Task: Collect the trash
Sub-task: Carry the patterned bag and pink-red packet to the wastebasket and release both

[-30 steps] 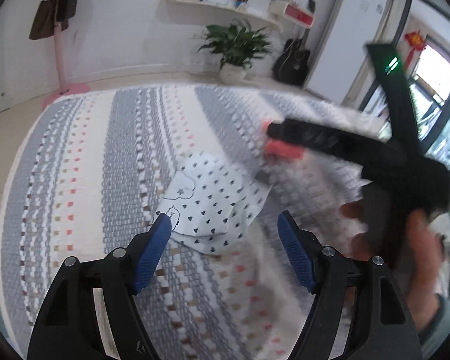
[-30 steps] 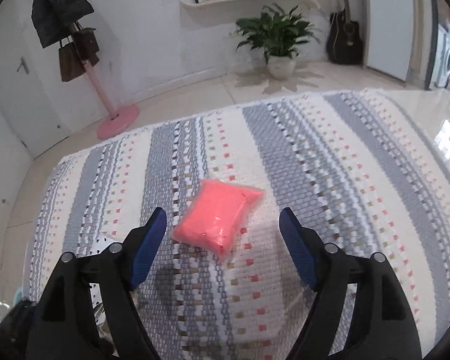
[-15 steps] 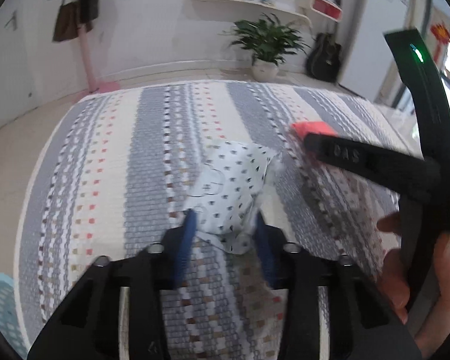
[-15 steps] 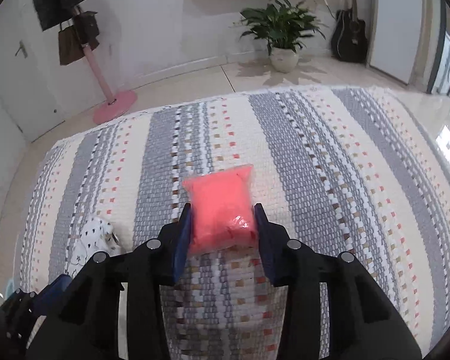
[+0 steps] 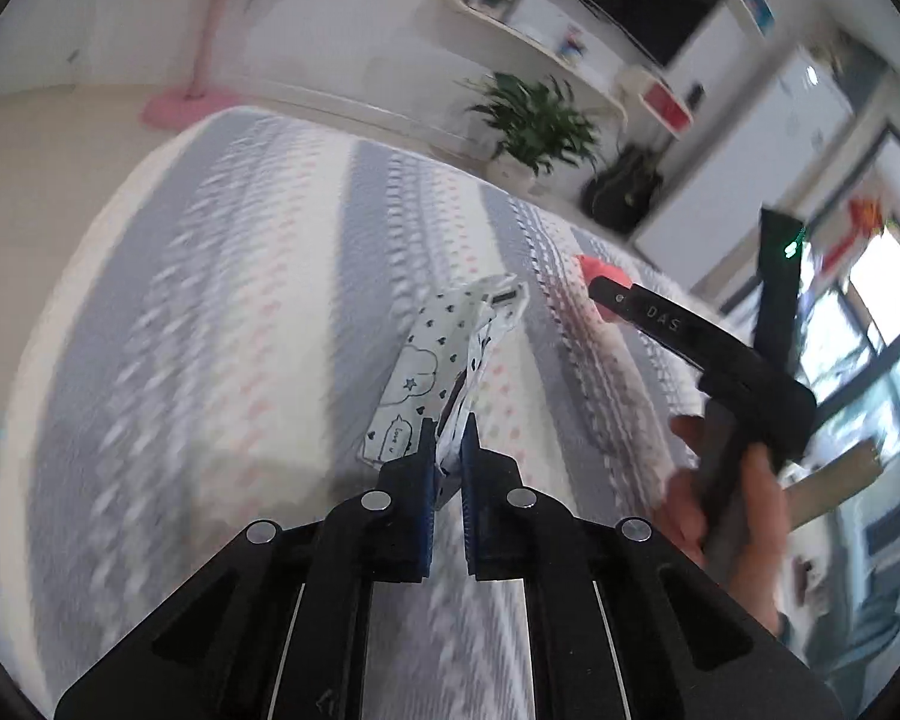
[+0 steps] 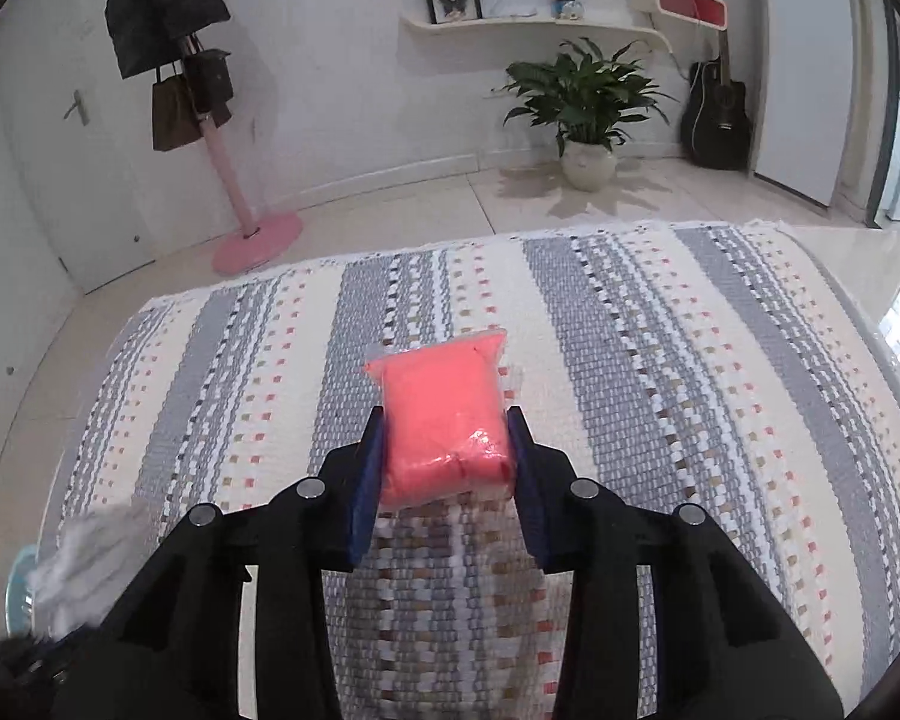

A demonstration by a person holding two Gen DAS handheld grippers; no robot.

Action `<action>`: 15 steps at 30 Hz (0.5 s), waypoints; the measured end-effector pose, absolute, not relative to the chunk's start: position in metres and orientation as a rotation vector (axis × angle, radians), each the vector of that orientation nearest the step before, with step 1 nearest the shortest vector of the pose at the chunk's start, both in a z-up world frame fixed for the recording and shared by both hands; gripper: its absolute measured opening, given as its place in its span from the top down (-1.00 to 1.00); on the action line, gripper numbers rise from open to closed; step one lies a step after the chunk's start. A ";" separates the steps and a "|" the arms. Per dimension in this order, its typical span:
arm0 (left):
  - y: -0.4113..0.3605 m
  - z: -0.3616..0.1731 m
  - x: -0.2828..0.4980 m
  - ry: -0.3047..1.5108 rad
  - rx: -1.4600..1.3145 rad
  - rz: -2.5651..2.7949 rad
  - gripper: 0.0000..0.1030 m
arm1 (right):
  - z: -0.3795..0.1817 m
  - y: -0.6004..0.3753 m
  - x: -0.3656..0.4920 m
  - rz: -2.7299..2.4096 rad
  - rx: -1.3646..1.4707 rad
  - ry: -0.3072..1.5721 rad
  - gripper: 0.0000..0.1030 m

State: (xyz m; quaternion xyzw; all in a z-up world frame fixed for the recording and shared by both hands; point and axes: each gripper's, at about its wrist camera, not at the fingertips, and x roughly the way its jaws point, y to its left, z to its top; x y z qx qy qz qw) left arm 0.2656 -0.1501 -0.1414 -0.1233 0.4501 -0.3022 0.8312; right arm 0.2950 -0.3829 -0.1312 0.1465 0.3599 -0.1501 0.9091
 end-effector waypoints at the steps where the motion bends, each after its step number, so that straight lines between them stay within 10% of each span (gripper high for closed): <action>1: -0.142 -0.139 0.260 0.950 -0.267 -0.632 0.89 | -0.130 -0.382 0.294 -0.314 0.295 0.733 0.31; 15: 0.013 -0.062 0.198 0.849 -0.442 -0.540 0.90 | -0.097 -0.306 0.244 -0.253 0.285 0.739 0.31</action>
